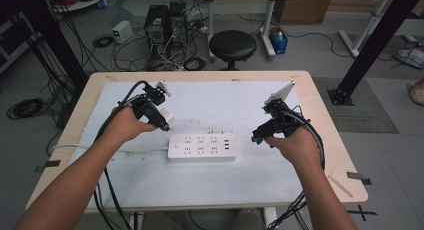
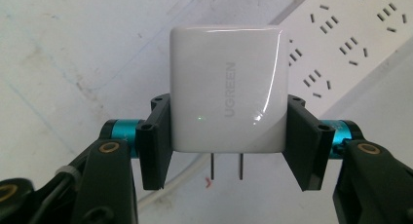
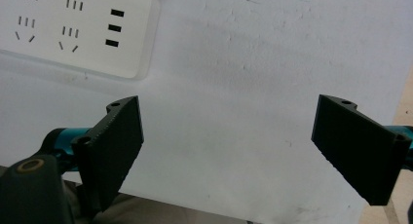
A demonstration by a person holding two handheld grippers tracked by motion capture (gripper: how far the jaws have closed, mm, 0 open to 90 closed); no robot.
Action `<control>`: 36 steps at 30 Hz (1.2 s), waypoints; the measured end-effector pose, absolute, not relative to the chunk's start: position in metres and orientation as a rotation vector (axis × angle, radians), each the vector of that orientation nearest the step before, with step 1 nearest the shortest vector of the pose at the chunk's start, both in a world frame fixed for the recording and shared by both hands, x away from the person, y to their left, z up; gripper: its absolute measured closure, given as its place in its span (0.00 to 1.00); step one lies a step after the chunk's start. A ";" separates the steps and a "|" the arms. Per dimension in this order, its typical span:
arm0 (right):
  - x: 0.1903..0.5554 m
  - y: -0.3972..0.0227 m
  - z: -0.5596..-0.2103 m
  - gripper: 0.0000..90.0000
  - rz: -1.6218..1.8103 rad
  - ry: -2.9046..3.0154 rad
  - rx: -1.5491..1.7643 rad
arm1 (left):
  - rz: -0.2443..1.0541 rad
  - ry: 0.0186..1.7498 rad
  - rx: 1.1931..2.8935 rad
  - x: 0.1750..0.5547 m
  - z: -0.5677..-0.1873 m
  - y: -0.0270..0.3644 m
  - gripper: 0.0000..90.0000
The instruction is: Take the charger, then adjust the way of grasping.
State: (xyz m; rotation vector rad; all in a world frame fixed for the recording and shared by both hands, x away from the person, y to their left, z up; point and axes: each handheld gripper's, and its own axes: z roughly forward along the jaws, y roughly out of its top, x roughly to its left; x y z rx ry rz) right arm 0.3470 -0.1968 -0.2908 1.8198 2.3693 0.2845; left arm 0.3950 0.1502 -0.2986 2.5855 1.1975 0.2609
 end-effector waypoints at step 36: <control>0.339 -0.188 -0.282 0.12 0.305 2.388 1.811 | 0.152 0.769 2.693 0.337 -0.283 0.177 0.47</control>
